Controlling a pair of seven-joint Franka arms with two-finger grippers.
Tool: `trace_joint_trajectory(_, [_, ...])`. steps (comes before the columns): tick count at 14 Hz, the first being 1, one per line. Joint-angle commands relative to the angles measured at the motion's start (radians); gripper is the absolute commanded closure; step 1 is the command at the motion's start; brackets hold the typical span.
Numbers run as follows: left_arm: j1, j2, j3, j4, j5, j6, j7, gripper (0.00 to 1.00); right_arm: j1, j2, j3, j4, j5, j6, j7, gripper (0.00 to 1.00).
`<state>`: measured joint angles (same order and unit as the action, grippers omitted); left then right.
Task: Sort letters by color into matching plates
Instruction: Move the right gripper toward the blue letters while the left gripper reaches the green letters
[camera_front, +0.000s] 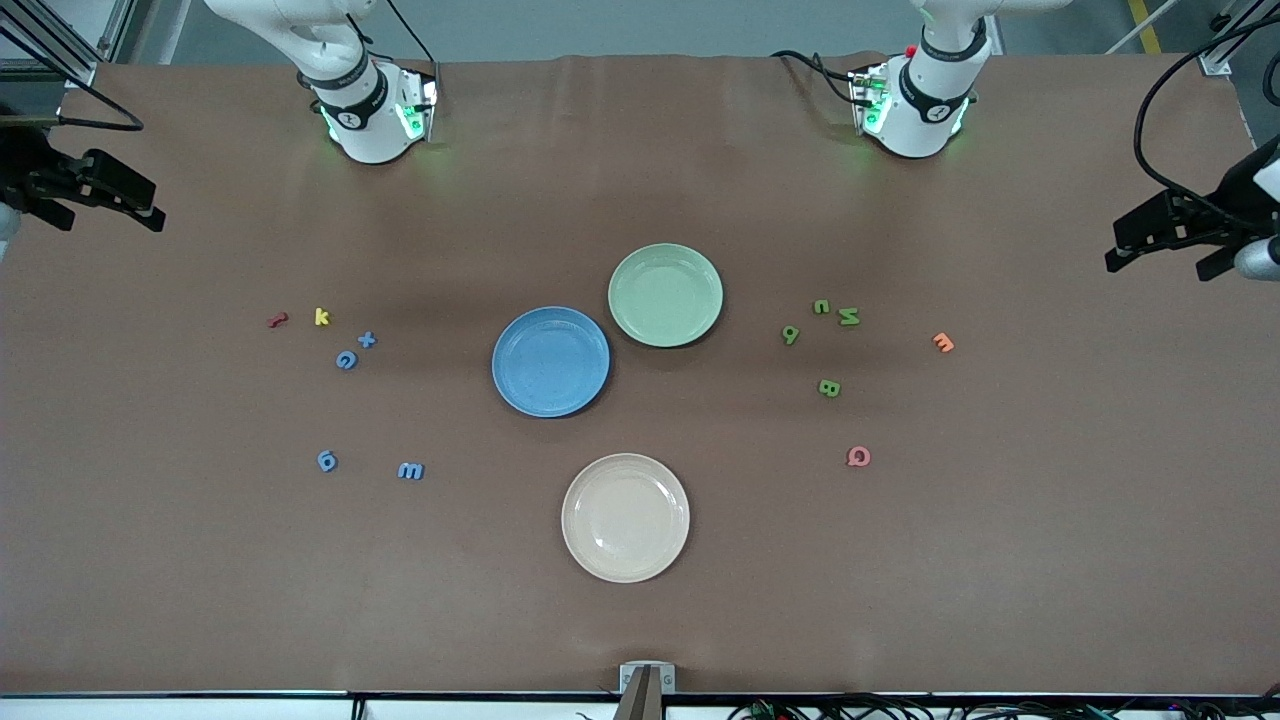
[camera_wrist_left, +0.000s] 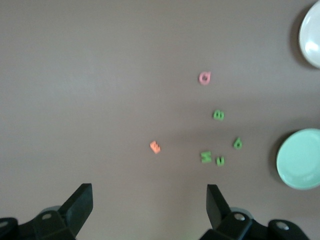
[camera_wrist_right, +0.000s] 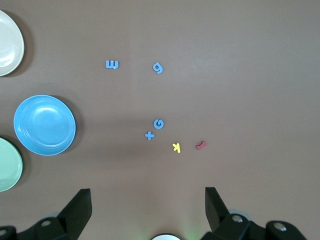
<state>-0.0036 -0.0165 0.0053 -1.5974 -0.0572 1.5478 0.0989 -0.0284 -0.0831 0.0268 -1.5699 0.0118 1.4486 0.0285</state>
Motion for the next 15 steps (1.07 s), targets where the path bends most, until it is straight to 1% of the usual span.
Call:
trace_joint_trajectory(1, [-0.001, 0.003, -0.024, -0.083, -0.006, -0.018, -0.031, 0.00, -0.002, 0.014, -0.001, 0.024, 0.010, 0.002, -0.010, 0.00])
trace_joint_trajectory(2, [-0.003, 0.007, -0.060, -0.122, -0.006, -0.003, -0.085, 0.00, -0.002, 0.044, -0.001, 0.025, 0.008, 0.009, -0.015, 0.00])
trace_joint_trajectory(3, [-0.003, 0.009, -0.092, -0.166, -0.006, 0.042, -0.141, 0.00, -0.001, 0.061, -0.001, 0.025, -0.010, 0.036, -0.018, 0.00])
trace_joint_trajectory(4, [-0.003, 0.009, -0.123, -0.214, -0.006, 0.095, -0.193, 0.00, -0.007, 0.086, -0.002, 0.016, -0.010, 0.094, -0.018, 0.00])
trace_joint_trajectory(5, [-0.001, 0.009, -0.161, -0.266, -0.006, 0.153, -0.252, 0.00, -0.011, 0.132, -0.002, 0.017, -0.009, 0.126, -0.018, 0.00])
trace_joint_trajectory(7, [-0.001, 0.010, -0.203, -0.382, -0.007, 0.285, -0.336, 0.00, -0.036, 0.236, -0.005, 0.027, 0.004, 0.139, -0.019, 0.00])
trace_joint_trajectory(8, [0.000, 0.009, -0.221, -0.433, -0.006, 0.345, -0.353, 0.00, -0.038, 0.273, -0.005, 0.027, 0.002, 0.142, -0.018, 0.00])
trace_joint_trajectory(9, [-0.001, 0.010, -0.234, -0.482, -0.006, 0.406, -0.370, 0.00, -0.035, 0.281, -0.005, 0.025, 0.002, 0.147, -0.019, 0.00])
trace_joint_trajectory(10, [-0.001, 0.012, -0.249, -0.525, -0.006, 0.467, -0.392, 0.00, -0.031, 0.284, -0.005, -0.005, 0.007, 0.180, -0.010, 0.00])
trace_joint_trajectory(11, [-0.001, 0.023, -0.264, -0.561, -0.006, 0.519, -0.416, 0.00, -0.033, 0.278, -0.005, -0.062, 0.008, 0.224, -0.009, 0.00])
trace_joint_trajectory(13, [-0.001, 0.075, -0.289, -0.585, 0.002, 0.581, -0.464, 0.00, -0.031, 0.257, -0.005, -0.189, 0.010, 0.291, 0.040, 0.01])
trace_joint_trajectory(14, [-0.003, 0.089, -0.303, -0.610, 0.008, 0.633, -0.475, 0.00, -0.028, 0.218, -0.005, -0.272, 0.010, 0.326, 0.075, 0.08])
trace_joint_trajectory(15, [-0.003, 0.092, -0.313, -0.651, 0.010, 0.702, -0.482, 0.00, -0.022, 0.176, -0.004, -0.365, 0.010, 0.385, 0.102, 0.17])
